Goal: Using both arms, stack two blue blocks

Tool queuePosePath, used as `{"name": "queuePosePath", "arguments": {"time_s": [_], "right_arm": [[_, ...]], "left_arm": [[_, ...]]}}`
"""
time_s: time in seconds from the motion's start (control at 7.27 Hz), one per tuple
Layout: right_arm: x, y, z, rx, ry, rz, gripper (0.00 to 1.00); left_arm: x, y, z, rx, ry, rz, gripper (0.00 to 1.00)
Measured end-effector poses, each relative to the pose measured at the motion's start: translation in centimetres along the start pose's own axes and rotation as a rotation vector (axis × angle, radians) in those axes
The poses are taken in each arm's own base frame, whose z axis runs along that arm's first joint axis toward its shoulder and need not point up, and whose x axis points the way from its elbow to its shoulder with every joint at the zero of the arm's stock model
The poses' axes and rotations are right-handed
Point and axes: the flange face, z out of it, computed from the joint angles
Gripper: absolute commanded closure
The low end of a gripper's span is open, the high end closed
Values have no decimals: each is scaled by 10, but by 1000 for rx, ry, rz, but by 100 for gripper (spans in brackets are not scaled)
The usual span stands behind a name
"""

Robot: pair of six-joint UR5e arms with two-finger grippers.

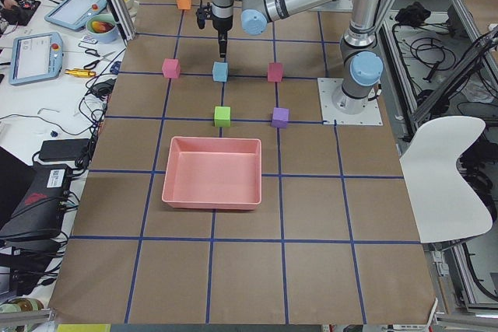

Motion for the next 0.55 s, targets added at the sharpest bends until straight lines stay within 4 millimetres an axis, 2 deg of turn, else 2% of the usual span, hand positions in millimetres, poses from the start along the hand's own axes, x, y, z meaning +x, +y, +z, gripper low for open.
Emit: {"name": "queuePosePath", "arguments": {"time_s": [0.28, 0.41, 0.55], "right_arm": [[-1, -38, 63, 35, 1, -25, 0], [-1, -50, 90, 45, 2, -54, 0], [0, -51, 108, 39, 4, -69, 0]], "left_arm": [[7, 1, 36, -11, 22, 7, 0], [8, 0, 46, -20, 22, 8, 0], [8, -1, 52, -27, 20, 11, 0]]}}
